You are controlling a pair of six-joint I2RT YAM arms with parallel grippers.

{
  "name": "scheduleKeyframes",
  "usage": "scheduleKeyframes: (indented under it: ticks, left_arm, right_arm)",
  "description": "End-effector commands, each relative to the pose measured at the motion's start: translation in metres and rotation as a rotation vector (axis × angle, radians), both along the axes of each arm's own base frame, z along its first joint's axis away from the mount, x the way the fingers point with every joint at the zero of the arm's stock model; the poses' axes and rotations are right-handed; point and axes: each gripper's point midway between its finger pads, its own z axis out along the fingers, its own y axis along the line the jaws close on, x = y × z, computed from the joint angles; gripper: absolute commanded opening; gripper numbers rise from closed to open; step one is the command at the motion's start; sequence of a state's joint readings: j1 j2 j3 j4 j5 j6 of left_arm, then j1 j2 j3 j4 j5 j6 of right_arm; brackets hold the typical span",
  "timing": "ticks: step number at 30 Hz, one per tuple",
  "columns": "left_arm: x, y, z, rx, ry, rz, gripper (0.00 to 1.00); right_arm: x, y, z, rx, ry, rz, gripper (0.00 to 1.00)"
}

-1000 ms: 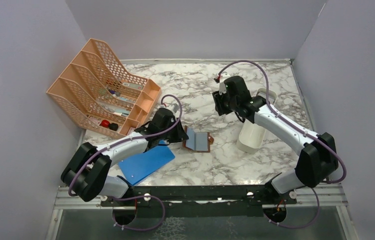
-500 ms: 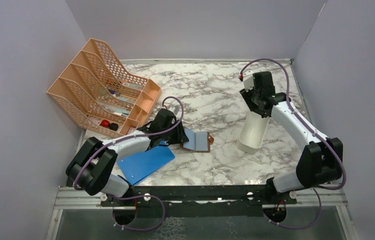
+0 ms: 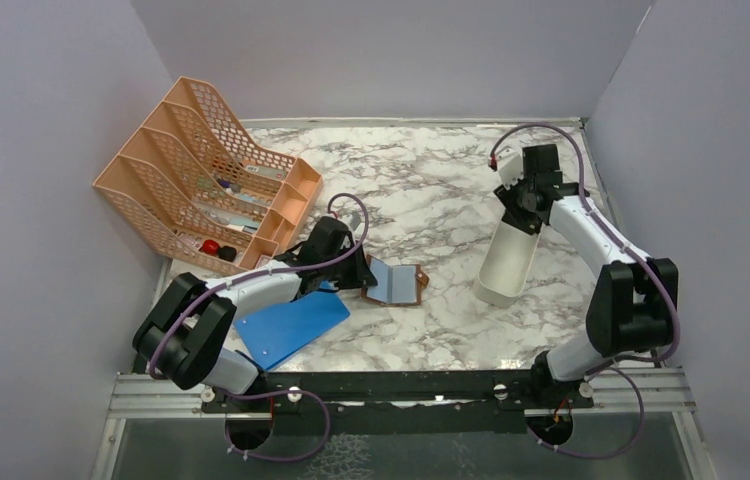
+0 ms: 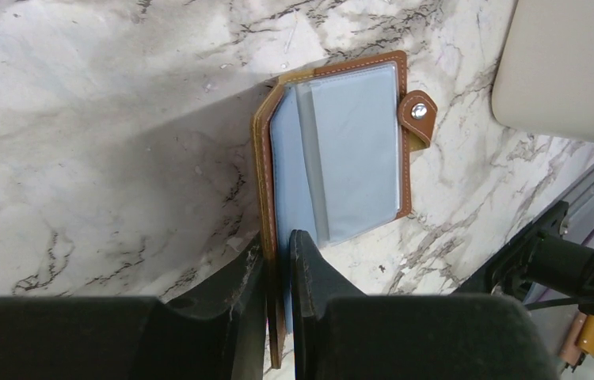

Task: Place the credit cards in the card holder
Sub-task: Pick up the credit card from the storage box.

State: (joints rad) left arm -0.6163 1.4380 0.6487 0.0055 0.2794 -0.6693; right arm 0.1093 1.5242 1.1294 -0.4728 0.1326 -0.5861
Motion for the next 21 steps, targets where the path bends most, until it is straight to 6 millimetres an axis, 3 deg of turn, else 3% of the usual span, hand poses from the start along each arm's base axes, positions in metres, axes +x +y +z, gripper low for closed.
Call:
scheduleKeyframes:
  ticks: [1, 12, 21]
  left_arm:
    - [-0.003, -0.013, 0.015, -0.083, -0.007, -0.049, 0.18]
    - [0.0, -0.022, 0.027, -0.119, -0.014, -0.077, 0.18]
    - [0.0, -0.024, 0.026, -0.119, -0.008, -0.088, 0.19]
  right_arm:
    - [0.006, -0.003, -0.017, -0.027, 0.044, 0.055, 0.51]
    - [0.031, -0.023, -0.037, -0.135, -0.017, 0.034, 0.5]
    - [0.035, -0.028, -0.065, -0.151, 0.026, 0.056, 0.5]
